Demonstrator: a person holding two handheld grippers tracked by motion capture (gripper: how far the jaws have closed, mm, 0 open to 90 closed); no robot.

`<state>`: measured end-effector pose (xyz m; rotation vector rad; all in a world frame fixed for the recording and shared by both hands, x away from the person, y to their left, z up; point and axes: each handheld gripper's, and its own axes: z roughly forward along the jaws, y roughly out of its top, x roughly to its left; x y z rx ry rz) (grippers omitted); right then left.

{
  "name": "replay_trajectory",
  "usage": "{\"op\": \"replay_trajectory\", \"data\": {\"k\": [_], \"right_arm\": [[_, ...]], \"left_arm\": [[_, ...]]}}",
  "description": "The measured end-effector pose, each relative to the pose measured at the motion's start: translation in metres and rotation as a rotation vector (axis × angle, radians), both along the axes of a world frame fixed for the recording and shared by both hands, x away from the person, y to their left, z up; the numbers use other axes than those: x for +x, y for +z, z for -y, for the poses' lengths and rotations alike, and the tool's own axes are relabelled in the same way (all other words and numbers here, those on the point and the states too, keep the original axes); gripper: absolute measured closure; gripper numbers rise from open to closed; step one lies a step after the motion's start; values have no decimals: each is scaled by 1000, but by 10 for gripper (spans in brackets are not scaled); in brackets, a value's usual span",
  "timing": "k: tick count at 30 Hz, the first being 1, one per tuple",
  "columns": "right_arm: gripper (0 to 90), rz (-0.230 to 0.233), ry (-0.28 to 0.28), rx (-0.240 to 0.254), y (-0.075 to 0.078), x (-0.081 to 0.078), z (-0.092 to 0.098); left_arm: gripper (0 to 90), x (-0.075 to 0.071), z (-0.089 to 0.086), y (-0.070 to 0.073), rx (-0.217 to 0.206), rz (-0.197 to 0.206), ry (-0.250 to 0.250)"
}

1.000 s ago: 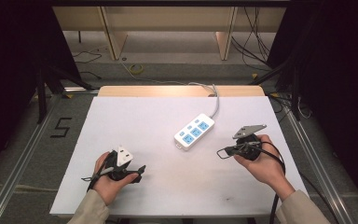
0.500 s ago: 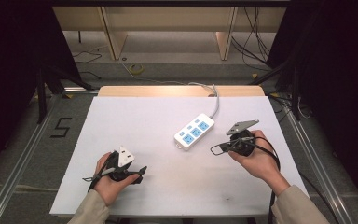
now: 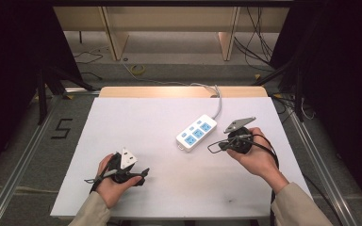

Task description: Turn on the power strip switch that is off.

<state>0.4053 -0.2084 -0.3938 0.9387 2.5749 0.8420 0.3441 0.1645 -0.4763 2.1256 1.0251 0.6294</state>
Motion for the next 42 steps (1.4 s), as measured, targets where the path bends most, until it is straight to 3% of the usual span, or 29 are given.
{"op": "replay_trajectory", "data": {"k": [42], "right_arm": [[900, -21, 21, -40, 4, 26, -28]], "left_arm": [[203, 0, 0, 1, -7, 5, 1]]}}
